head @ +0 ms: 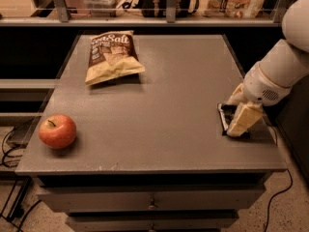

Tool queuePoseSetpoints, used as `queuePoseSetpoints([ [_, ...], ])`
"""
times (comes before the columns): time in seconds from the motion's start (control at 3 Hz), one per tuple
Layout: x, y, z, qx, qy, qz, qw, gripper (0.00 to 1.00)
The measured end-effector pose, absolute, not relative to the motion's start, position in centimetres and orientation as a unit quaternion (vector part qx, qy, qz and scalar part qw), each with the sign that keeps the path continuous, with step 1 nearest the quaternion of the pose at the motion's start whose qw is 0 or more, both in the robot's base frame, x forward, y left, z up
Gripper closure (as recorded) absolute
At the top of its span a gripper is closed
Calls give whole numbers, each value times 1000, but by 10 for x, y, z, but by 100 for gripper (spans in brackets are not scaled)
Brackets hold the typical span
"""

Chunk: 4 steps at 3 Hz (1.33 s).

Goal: Move rxbar chocolate near brown chip bag

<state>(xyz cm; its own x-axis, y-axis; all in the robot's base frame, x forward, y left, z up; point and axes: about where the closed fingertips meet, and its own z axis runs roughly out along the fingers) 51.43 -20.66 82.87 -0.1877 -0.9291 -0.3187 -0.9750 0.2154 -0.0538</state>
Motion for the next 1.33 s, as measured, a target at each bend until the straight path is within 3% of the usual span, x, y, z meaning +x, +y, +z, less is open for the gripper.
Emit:
queuePoseSetpoints([
  [0.33,514,-207,829,-621,766,80,143,100],
  [1.0,549,-143,941,-658,711,71,236,100],
  [1.33,555,-141,959,-658,707,62,254,100],
])
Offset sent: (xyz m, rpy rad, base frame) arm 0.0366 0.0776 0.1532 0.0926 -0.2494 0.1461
